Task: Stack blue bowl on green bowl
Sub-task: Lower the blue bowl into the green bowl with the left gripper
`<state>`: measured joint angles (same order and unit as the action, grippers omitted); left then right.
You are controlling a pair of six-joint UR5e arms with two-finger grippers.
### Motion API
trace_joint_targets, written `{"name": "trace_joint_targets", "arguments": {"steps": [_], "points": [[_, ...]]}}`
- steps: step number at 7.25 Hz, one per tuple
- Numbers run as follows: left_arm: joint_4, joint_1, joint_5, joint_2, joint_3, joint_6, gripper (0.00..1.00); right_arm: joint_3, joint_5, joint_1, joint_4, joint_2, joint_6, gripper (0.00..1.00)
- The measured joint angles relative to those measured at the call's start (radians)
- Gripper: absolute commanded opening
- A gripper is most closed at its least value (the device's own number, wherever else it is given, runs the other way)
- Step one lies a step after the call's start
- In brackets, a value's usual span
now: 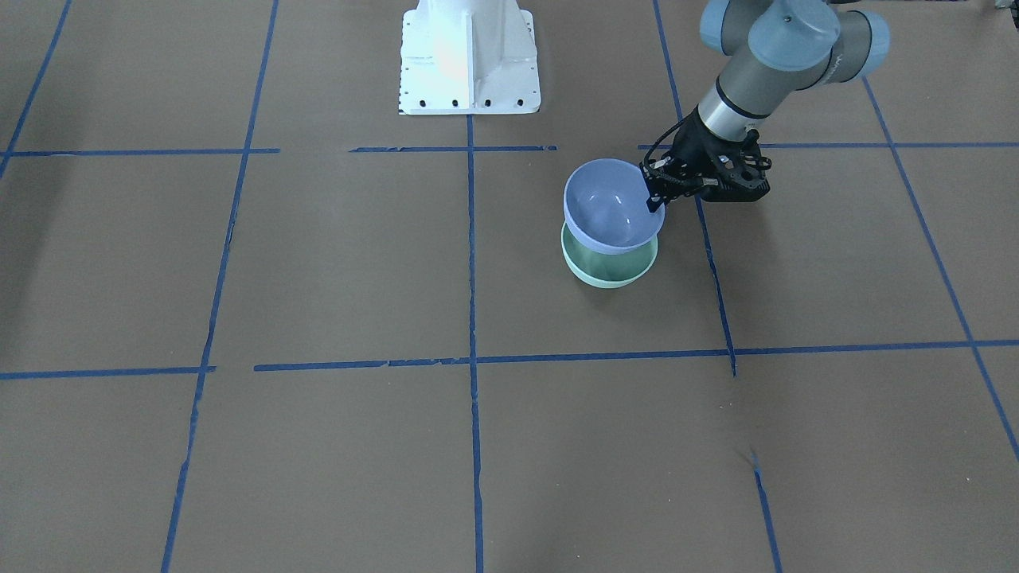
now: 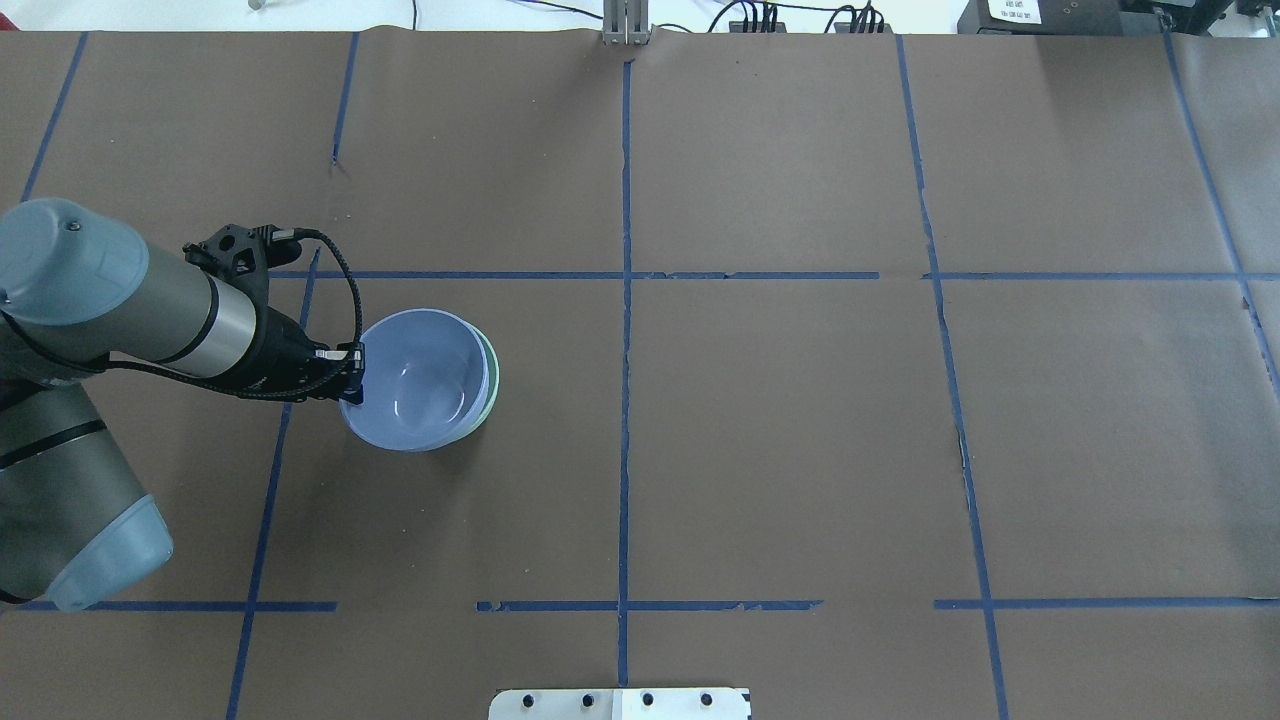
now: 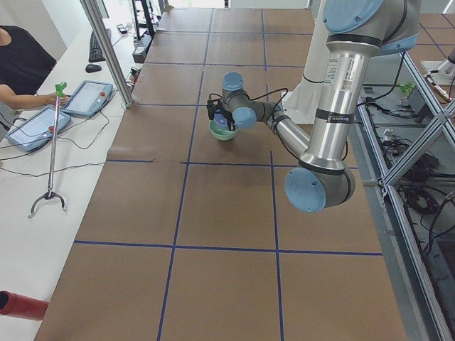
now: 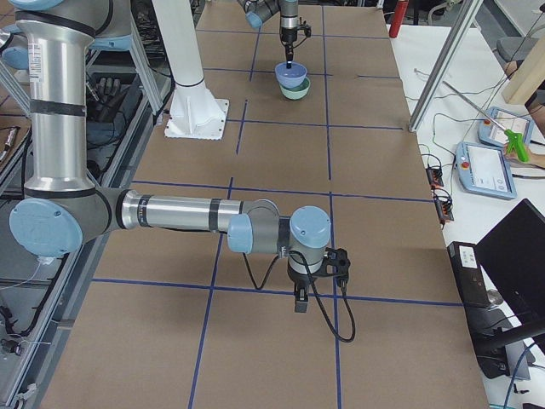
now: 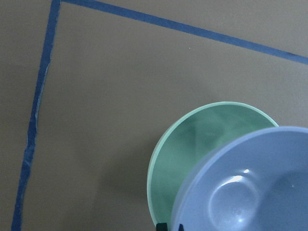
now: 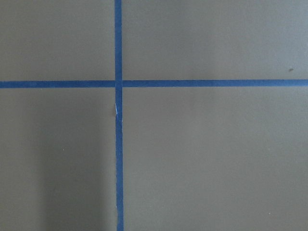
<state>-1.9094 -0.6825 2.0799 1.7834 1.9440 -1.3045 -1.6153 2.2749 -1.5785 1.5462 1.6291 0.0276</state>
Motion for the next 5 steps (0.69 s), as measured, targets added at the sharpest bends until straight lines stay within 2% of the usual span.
{"name": "trace_joint_targets", "arguments": {"steps": [4, 5], "points": [[0.005, -0.023, 0.001, 0.009, -0.015, 0.004, 0.0, 0.0, 0.001, 0.0, 0.0, 0.0, 0.0, 1.0], [0.007, -0.028, 0.002, 0.018, -0.021, 0.004, 0.61, 0.0, 0.0, 0.0, 0.0, 0.0, 0.0, 1.0]]}}
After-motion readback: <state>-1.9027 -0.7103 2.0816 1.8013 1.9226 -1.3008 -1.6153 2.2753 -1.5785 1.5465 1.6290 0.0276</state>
